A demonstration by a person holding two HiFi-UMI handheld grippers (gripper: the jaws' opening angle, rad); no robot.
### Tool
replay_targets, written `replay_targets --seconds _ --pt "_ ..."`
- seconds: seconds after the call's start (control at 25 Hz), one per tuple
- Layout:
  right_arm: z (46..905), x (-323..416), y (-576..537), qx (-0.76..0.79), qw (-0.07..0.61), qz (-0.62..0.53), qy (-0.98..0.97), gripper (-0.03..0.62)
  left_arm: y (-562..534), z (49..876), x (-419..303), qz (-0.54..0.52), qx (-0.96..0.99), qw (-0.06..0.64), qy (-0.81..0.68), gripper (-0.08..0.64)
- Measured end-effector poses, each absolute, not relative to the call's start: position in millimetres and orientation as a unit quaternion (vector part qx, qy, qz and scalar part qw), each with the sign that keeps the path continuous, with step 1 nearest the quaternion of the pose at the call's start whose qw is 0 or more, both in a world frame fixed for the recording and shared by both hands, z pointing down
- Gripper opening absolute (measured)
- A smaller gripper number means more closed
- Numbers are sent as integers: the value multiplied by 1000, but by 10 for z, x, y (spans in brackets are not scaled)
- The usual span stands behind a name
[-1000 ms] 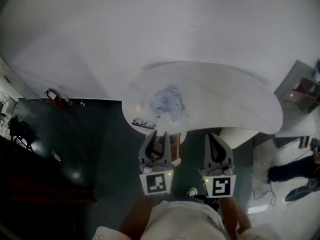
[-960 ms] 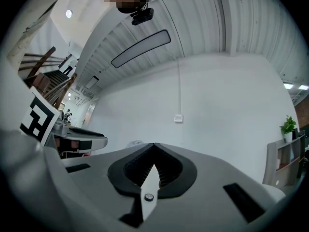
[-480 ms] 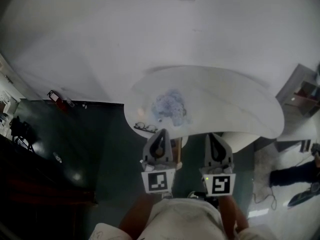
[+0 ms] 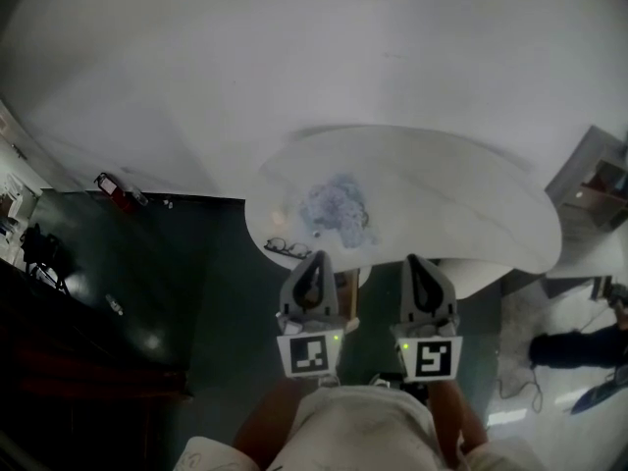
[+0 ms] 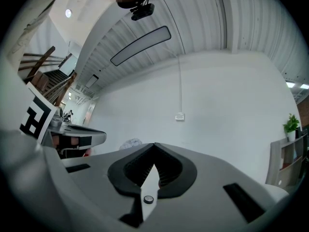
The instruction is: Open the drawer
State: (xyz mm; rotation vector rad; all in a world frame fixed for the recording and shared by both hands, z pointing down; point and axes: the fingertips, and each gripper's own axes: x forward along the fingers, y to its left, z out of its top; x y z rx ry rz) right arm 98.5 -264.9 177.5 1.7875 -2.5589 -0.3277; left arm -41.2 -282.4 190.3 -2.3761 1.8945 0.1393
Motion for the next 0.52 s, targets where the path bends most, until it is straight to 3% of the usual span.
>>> replay_targets --seconds 0.52 --pt "1770 936 -2706 561 9 -108 -821 5 -2872 1888 -451 43 -777 51 626 3"
